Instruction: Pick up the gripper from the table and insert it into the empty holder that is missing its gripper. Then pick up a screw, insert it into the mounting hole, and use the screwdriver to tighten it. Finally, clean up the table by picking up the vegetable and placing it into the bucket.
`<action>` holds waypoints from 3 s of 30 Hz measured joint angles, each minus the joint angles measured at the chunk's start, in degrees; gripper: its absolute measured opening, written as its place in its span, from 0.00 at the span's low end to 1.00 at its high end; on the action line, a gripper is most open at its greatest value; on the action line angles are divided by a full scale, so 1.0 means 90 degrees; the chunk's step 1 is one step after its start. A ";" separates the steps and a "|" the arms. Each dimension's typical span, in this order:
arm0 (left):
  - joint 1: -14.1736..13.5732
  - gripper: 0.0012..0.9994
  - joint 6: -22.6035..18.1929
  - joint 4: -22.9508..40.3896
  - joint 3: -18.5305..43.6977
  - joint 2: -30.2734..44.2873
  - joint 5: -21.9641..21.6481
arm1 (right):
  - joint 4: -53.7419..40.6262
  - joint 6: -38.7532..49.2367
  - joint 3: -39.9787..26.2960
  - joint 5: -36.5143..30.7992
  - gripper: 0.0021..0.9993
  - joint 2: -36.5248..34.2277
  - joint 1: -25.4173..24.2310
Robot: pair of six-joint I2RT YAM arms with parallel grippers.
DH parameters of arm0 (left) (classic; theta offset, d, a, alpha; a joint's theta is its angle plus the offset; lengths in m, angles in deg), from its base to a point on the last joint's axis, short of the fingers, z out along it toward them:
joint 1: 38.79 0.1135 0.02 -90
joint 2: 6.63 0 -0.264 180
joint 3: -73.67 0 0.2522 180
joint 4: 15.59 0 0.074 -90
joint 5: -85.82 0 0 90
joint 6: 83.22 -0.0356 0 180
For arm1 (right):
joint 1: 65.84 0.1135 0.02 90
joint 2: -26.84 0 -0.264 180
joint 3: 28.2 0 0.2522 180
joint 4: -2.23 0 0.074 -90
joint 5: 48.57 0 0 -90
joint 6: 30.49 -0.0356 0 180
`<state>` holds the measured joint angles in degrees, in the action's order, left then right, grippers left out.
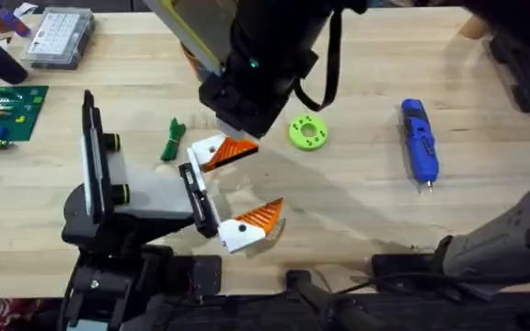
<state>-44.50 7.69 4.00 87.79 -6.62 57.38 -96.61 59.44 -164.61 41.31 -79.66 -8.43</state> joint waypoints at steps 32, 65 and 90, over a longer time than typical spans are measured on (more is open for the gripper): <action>0.0000 0.99 0.0000 0.0000 0.0000 0.0000 0.0001 | -0.0445 0.0361 -0.1275 0.0022 0.01 -0.0457 0.0387; 0.0000 0.99 0.0000 0.0001 0.0000 0.0000 0.0000 | -0.0479 0.0491 -0.1277 0.0022 0.01 -0.1132 0.0520; 0.0000 0.99 0.0000 0.0001 0.0000 0.0000 0.0000 | -0.0433 0.0491 -0.1277 0.0019 0.01 -0.1233 0.0520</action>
<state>-44.50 7.69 4.00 87.79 -6.62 57.38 -100.50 63.87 -176.11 41.49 -90.76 -3.75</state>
